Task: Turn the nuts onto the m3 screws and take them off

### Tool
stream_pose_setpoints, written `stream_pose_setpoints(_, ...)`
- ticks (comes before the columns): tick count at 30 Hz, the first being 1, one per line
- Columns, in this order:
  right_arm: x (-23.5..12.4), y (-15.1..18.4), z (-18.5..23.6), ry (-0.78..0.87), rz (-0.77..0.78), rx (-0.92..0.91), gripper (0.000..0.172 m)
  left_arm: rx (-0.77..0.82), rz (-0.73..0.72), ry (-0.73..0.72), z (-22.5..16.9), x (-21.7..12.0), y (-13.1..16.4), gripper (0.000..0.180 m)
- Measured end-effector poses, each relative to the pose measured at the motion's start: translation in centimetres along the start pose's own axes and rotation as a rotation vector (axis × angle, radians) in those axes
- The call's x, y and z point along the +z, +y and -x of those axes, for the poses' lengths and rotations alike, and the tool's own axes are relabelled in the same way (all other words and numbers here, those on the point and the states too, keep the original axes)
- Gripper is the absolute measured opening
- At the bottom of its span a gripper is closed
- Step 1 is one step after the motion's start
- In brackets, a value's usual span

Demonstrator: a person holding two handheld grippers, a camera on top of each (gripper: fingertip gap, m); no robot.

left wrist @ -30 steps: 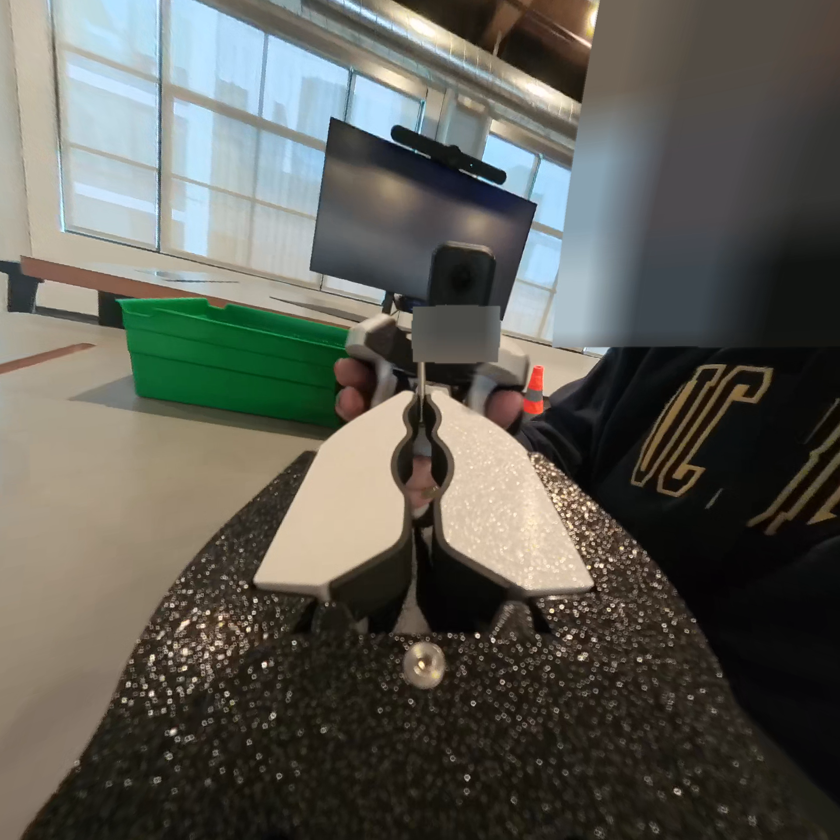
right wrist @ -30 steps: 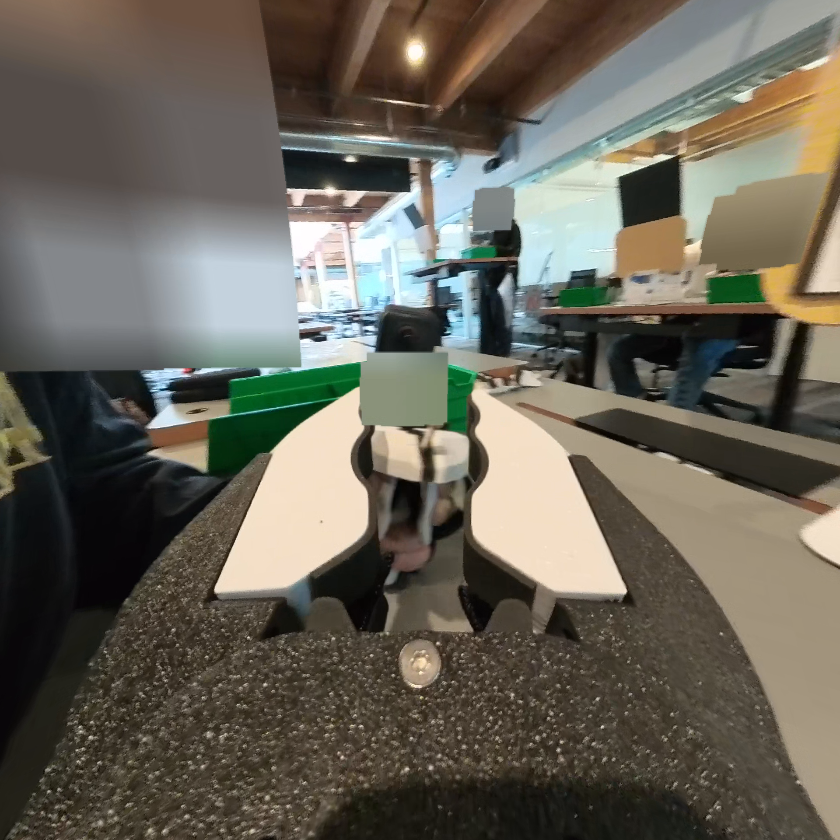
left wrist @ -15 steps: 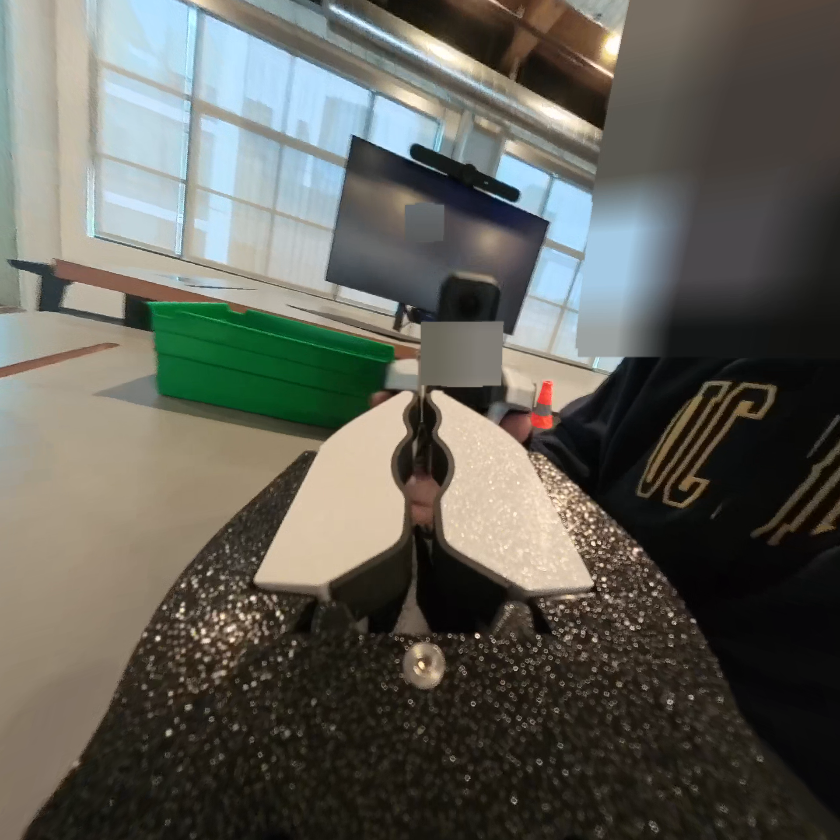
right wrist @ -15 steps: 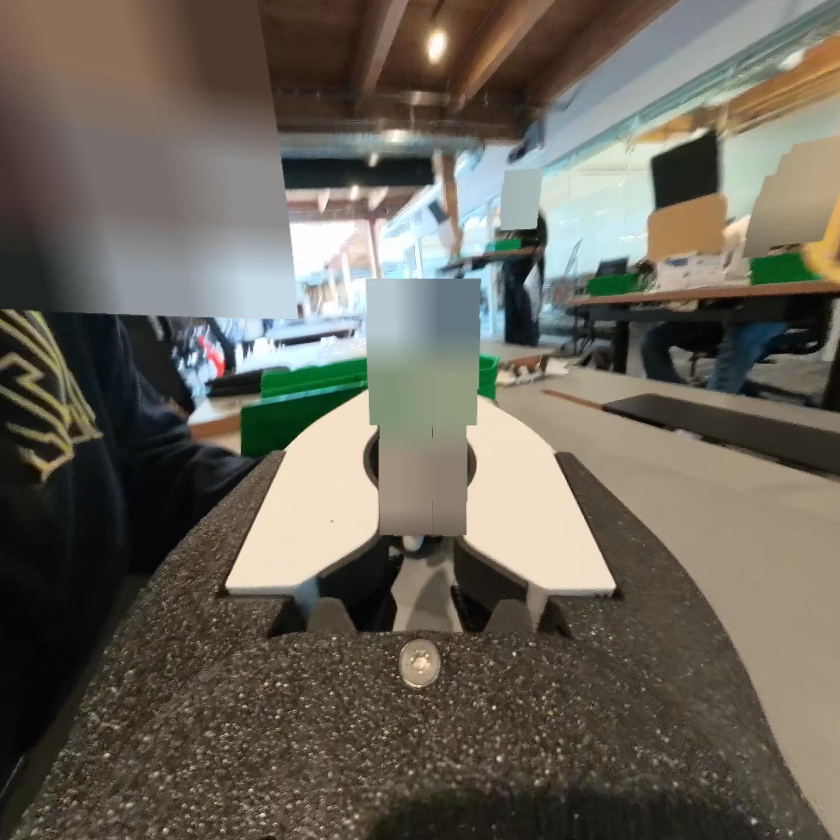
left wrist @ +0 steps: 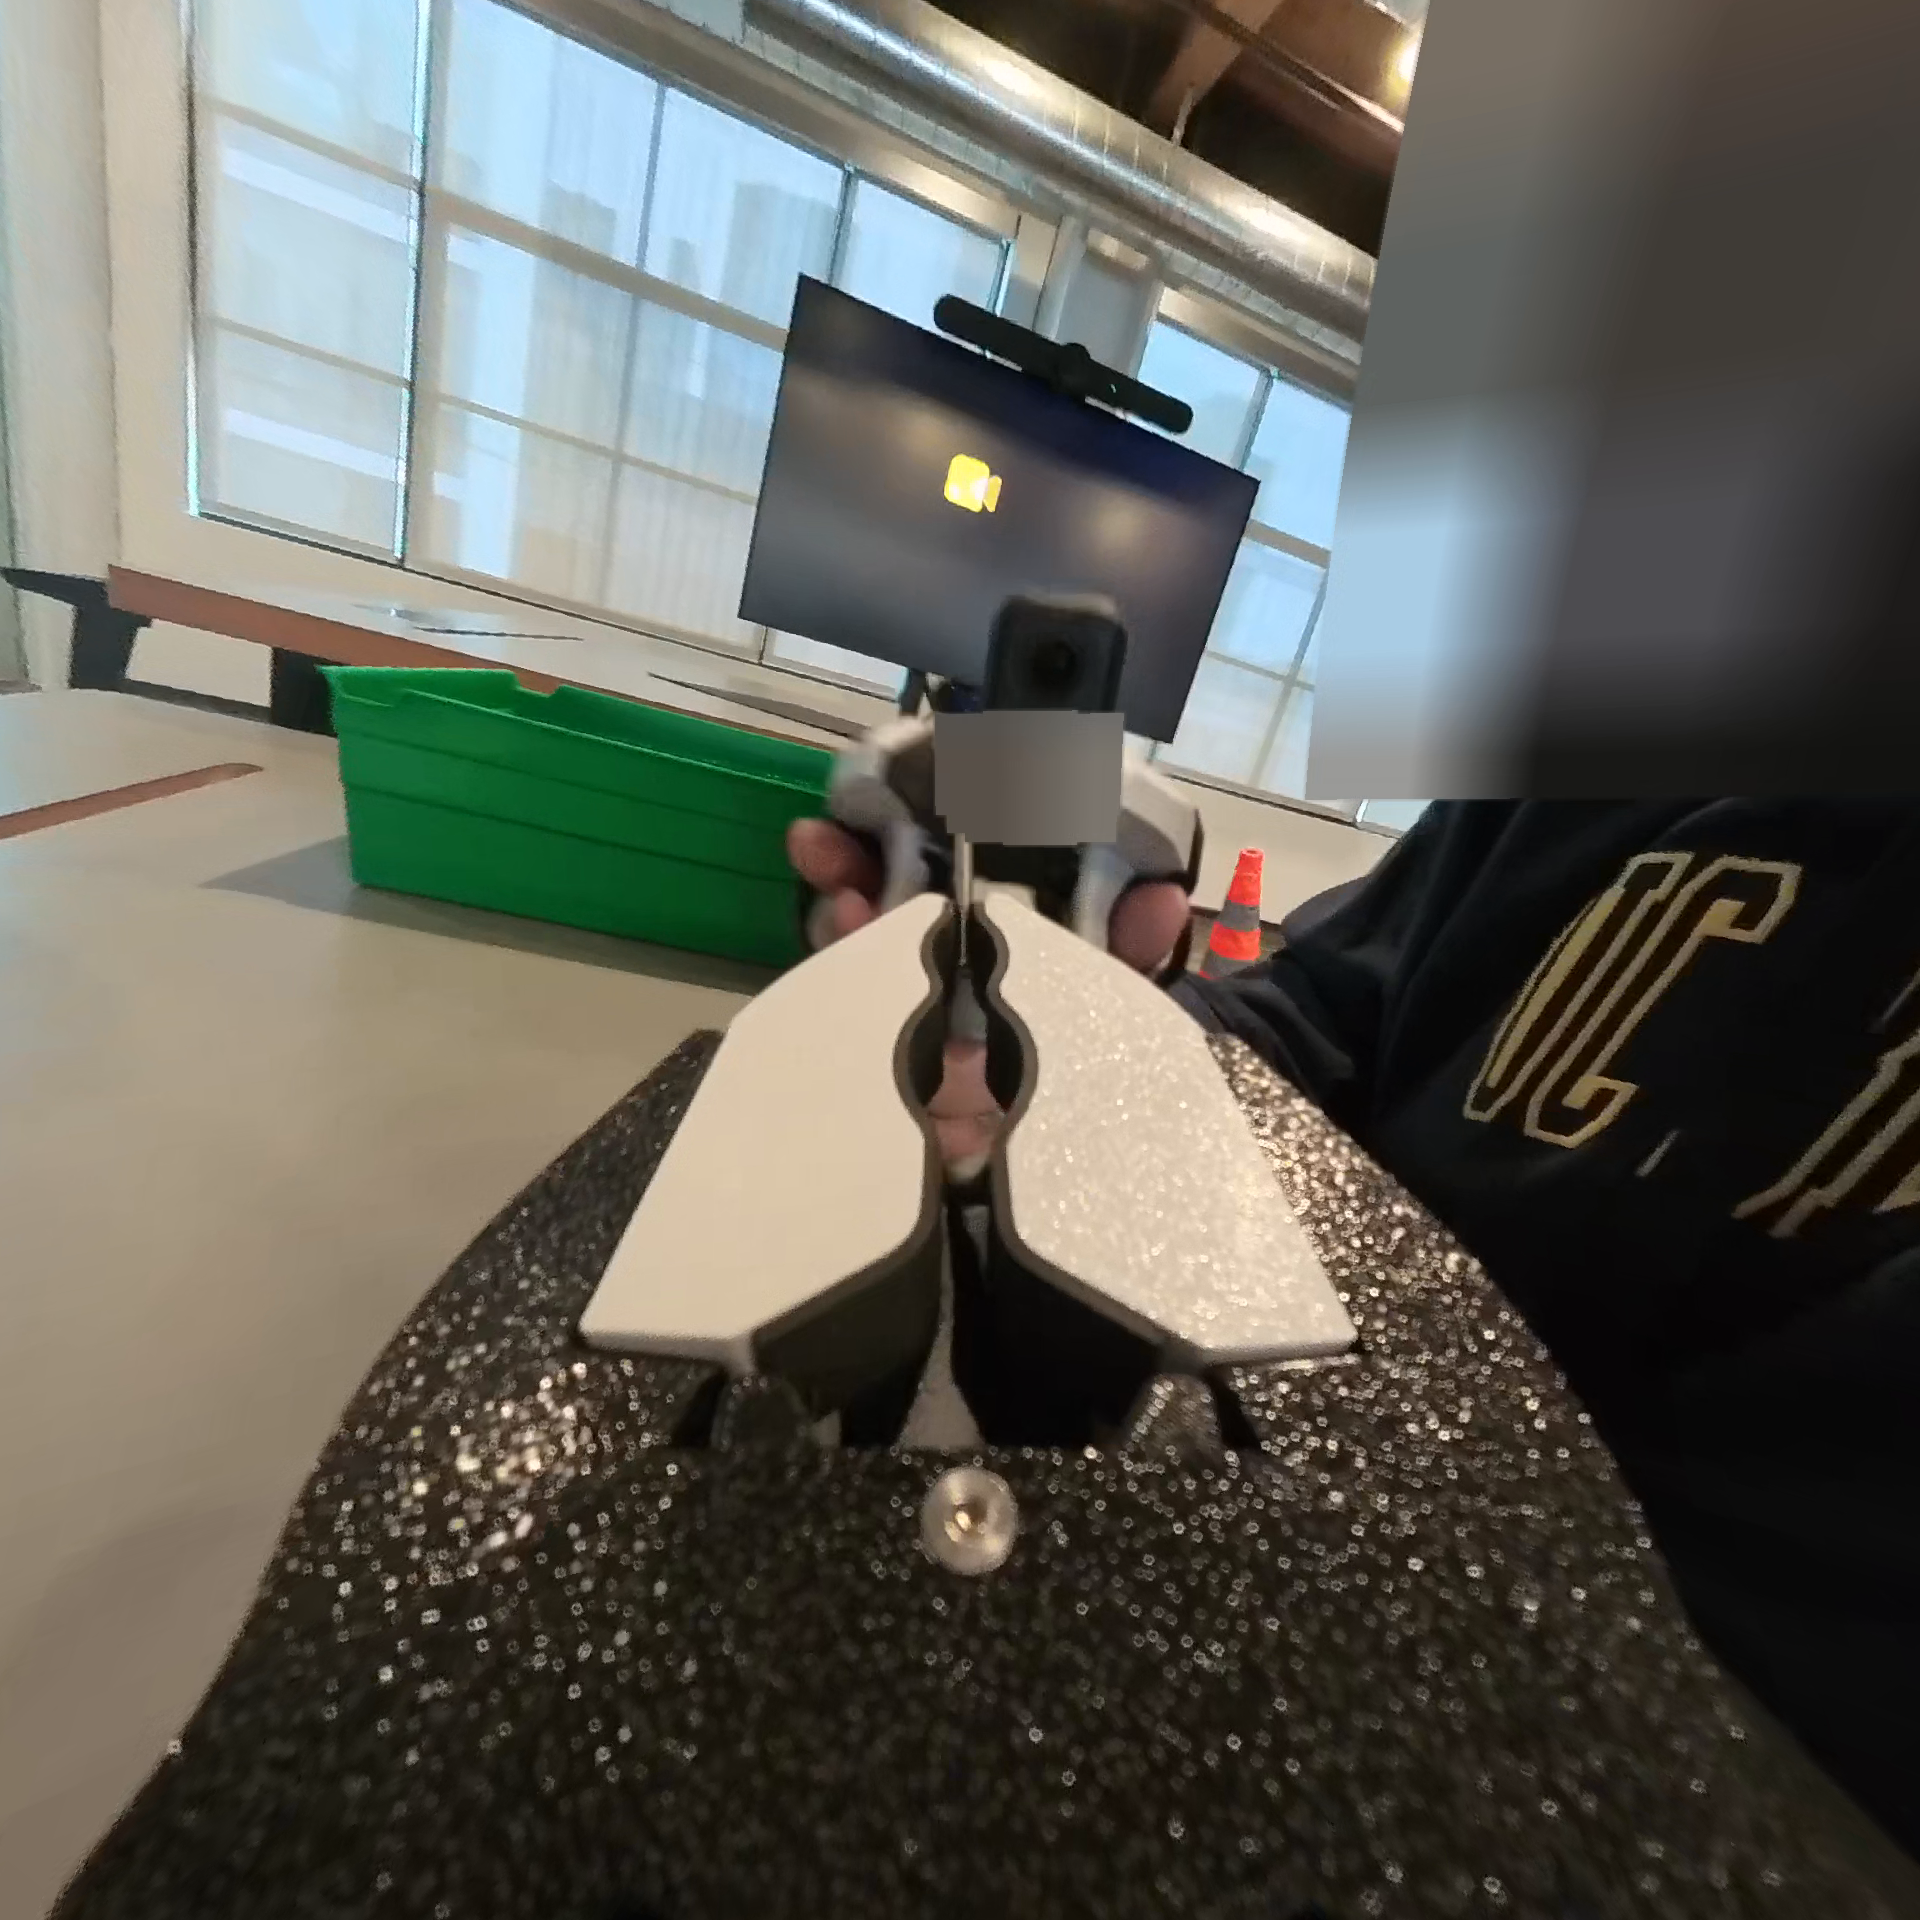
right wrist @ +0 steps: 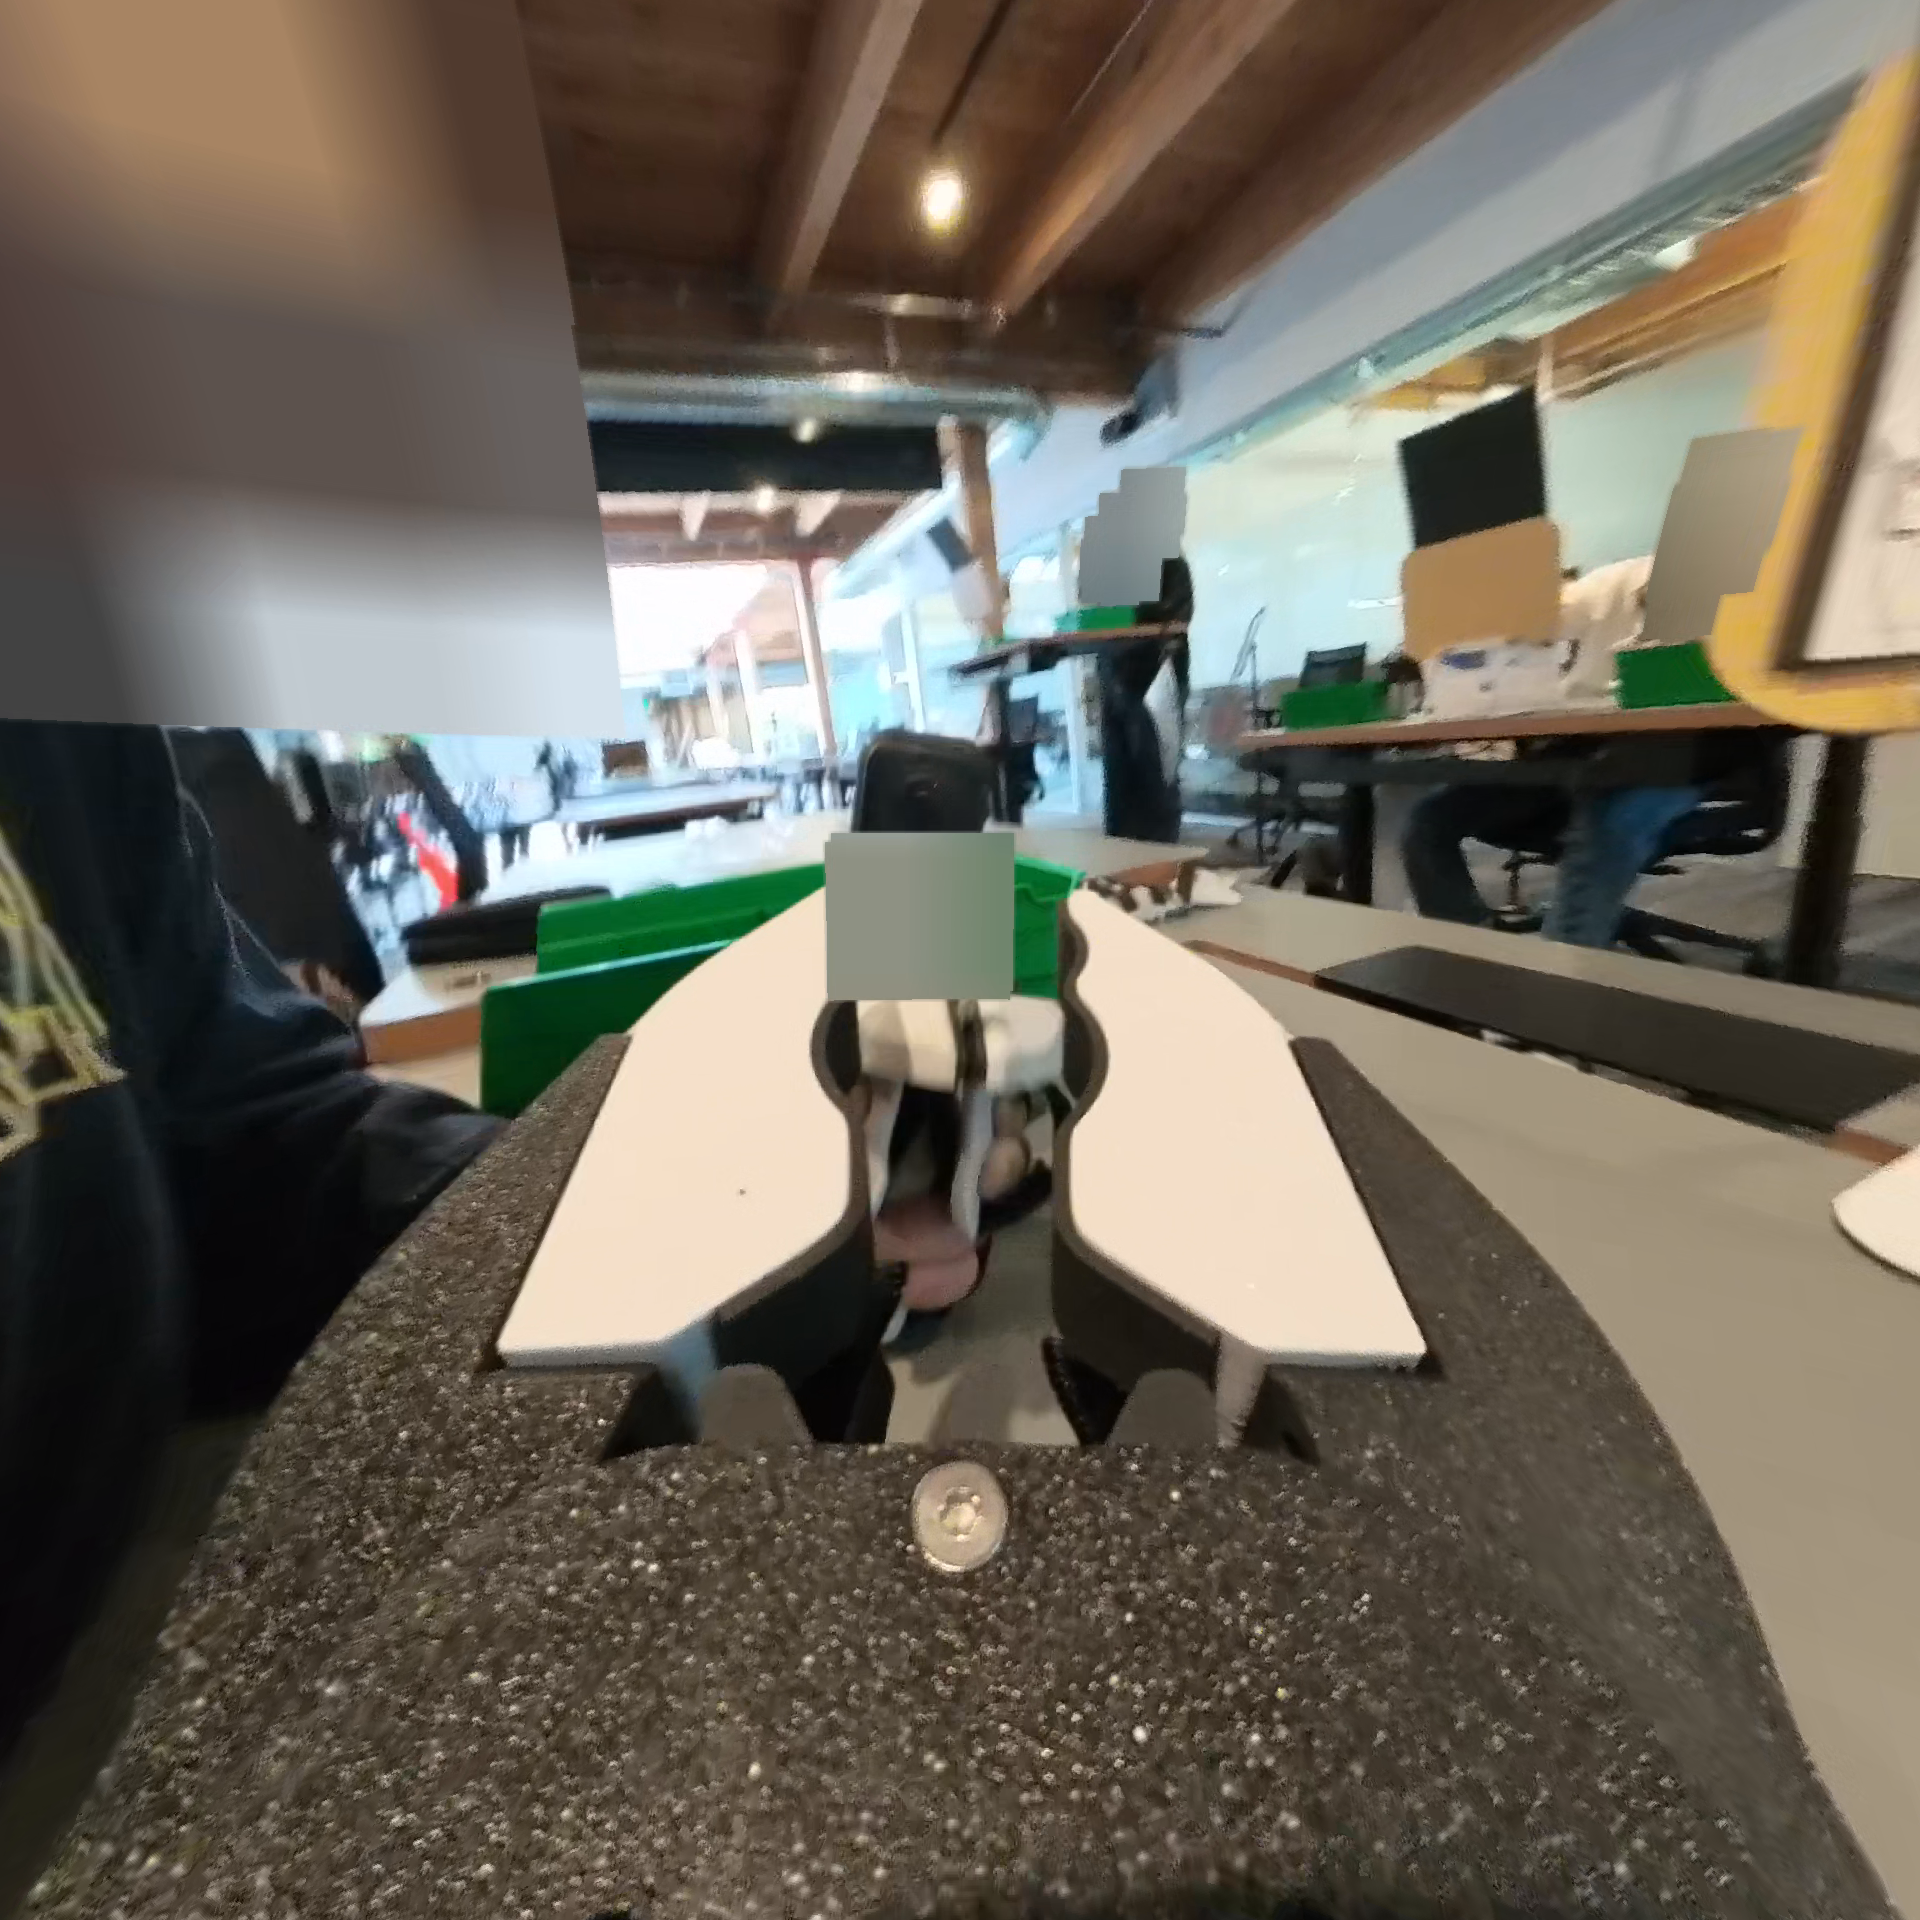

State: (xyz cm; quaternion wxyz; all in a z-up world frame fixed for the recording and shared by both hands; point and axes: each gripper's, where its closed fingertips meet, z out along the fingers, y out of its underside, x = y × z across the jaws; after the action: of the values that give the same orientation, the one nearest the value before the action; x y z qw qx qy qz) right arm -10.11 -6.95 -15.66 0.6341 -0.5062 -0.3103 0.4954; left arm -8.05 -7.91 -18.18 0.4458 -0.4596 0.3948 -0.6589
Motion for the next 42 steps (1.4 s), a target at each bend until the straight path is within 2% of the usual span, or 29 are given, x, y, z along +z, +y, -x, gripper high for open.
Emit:
stream_pose_setpoints(4,0.8,1.2,1.3,-0.059,0.055,0.01,0.038,-0.001,-0.002,0.006,-0.1,0.0,0.0,0.002)
stream_pose_setpoints(7,-1.1,1.2,1.3,-0.066,0.033,0.058,0.023,-0.001,-0.014,-0.013,0.3,-0.5,-0.3,0.002)
stream_pose_setpoints(10,-1.0,0.2,-0.3,0.03,-0.017,0.008,0.031,-0.009,-0.001,0.005,0.1,-0.2,0.0,0.002)
stream_pose_setpoints(13,0.7,0.7,0.1,-0.011,0.03,-0.011,0.04,-0.01,0.014,0.011,0.0,0.1,0.3,0.002)
stream_pose_setpoints(16,0.0,1.4,1.1,-0.057,0.053,0.028,0.033,-0.014,-0.012,0.015,0.1,-0.3,-0.1,0.002)
stream_pose_setpoints(18,-1.3,1.2,1.2,-0.076,0.025,0.055,0.018,-0.016,-0.017,-0.003,0.4,-0.5,-0.2,0.002)
stream_pose_setpoints(20,-1.5,0.1,0.0,-0.005,-0.038,0.037,0.023,-0.021,-0.01,0.006,0.3,-0.5,-0.1,0.002)
stream_pose_setpoints(22,-0.4,0.1,-0.6,0.021,-0.006,0.002,0.03,-0.017,0.004,0.012,0.2,-0.1,0.2,0.002)
stream_pose_setpoints(25,0.8,1.3,0.2,-0.009,0.075,-0.022,0.024,-0.021,0.004,0.019,0.0,0.0,0.3,0.002)
stream_pose_setpoints(29,-1.1,1.6,0.8,-0.042,0.068,0.011,0.013,-0.027,-0.015,0.02,0.1,-0.3,0.0,0.002)
stream_pose_setpoints(33,-1.2,0.4,-0.5,0.027,0.011,-0.023,0.02,-0.023,0.014,0.025,0.2,0.3,0.6,0.002)
stream_pose_setpoints(37,0.5,1.2,0.3,-0.038,0.064,-0.04,0.025,-0.028,0.007,0.028,0.0,0.5,0.6,0.002)
stream_pose_setpoints(41,-0.7,1.7,1.0,-0.097,0.09,0.014,0.022,-0.036,-0.024,0.033,0.2,0.1,0.1,0.002)
stream_pose_setpoints(42,-1.2,1.5,1.0,-0.104,0.076,0.018,0.016,-0.035,-0.017,0.026,0.2,0.1,0.2,0.002)
